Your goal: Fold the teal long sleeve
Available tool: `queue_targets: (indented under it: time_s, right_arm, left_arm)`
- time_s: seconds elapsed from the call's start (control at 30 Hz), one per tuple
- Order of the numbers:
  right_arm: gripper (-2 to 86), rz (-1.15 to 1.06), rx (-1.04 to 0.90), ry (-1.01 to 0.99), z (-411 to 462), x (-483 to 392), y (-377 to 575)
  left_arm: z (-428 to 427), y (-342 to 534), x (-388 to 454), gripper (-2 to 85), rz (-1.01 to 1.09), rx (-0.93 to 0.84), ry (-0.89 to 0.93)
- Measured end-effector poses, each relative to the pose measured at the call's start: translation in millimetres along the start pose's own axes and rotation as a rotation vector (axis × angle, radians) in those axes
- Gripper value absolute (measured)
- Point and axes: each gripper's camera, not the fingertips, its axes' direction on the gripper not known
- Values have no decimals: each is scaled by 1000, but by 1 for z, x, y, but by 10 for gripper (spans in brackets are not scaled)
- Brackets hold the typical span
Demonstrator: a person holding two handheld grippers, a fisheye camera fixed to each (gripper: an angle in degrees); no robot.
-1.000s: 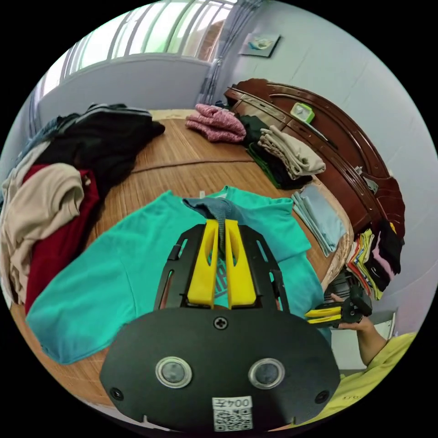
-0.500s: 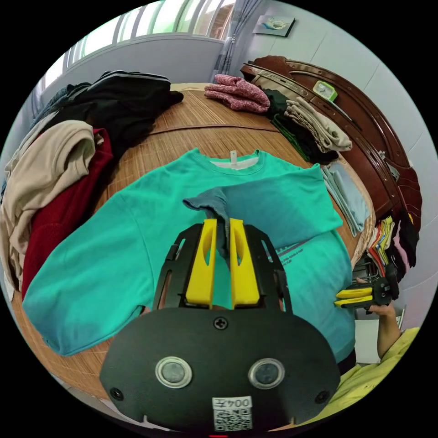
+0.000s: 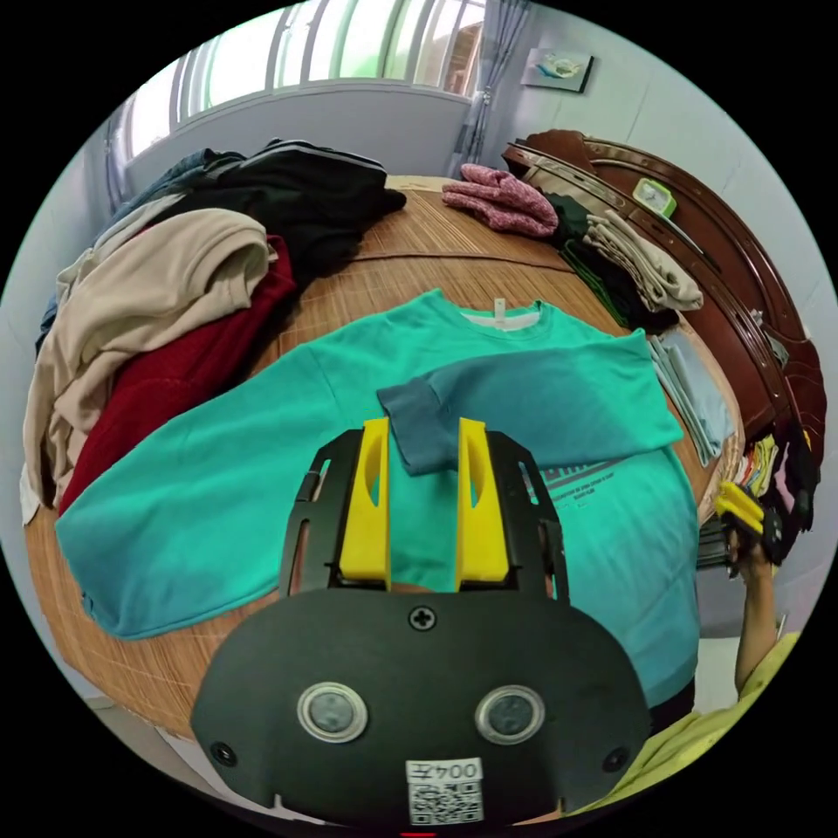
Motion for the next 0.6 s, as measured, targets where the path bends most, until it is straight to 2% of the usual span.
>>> queue_targets:
  time_s: [0.13,0.2,0.4,0.6]
  right_arm:
    - [75,-46,10,251,33,26,-28]
    - [81,-73,-58,312,56,32,-43]
    - [100,-259,-95,354,95,25,-77]
    - [43,-281,-91,415,108,36,-103]
  left_arm:
    - [23,4,25,115,36,-43,46]
    - [34,3,47,113,72,-46,57]
    - [53,-10,87,110,176,-59,21]
    - [69,-25,104,114,196,-88,10]
